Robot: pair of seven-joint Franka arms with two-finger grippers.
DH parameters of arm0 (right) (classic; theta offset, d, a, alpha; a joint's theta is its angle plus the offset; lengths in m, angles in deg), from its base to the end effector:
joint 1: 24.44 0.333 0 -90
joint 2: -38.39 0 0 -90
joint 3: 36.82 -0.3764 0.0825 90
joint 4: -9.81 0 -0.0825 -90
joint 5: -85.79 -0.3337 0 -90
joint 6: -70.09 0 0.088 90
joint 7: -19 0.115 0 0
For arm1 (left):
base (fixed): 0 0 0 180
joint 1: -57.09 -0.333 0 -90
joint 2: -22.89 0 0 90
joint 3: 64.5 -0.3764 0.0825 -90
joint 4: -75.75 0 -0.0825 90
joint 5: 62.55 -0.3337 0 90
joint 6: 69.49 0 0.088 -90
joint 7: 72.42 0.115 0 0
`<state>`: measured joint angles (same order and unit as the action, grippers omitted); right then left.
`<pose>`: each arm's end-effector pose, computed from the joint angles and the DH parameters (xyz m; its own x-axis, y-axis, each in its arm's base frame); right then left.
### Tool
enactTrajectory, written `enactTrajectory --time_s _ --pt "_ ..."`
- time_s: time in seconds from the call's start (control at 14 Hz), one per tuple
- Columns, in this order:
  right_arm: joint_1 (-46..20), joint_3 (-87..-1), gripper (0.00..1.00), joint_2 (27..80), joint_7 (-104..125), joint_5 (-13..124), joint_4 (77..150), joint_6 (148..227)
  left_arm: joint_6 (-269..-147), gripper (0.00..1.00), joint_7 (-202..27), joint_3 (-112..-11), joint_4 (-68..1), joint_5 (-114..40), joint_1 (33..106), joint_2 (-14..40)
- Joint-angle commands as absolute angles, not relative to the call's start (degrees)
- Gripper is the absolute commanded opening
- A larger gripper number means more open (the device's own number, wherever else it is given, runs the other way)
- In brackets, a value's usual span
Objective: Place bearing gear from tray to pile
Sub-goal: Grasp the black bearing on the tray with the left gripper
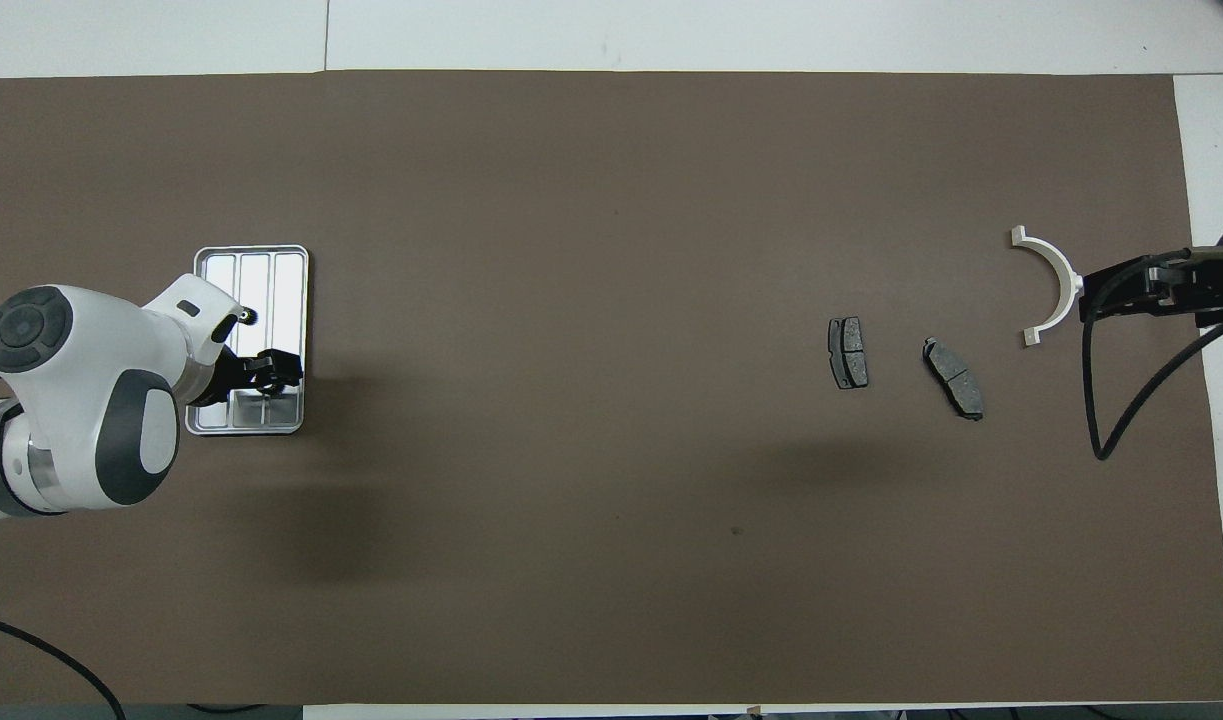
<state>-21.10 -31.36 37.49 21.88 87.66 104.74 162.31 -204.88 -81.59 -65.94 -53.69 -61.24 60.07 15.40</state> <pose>0.4991 -0.0226 0.6518 0.9959 -0.0858 -0.0301 -0.0848 -0.9959 0.0326 0.5037 -0.0143 0.3907 0.9885 0.1488 -0.0285 0.1490 -0.9888 0.0079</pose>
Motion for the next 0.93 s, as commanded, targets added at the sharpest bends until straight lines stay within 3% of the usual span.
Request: enactTrajectory --time_s 0.0,0.21,0.43,0.86 --pt "-21.63 -31.54 1.0 36.11 22.07 86.67 106.31 162.29 -206.51 0.93 -82.0 -66.43 -54.24 -61.23 60.34 15.16" --pt "-21.46 -31.54 1.0 36.11 22.16 86.67 106.31 162.29 -207.48 0.9 -82.0 -66.43 -54.15 -61.23 60.34 14.19" --pt "-21.54 -31.54 1.0 36.02 22.07 86.67 106.4 162.2 -207.57 0.78 -82.0 -66.43 -54.15 -61.23 60.34 14.02" --pt "-21.46 -31.54 1.0 35.85 22.25 86.67 106.84 162.29 -207.83 0.19 -81.91 -66.52 -54.06 -61.23 60.78 13.75"
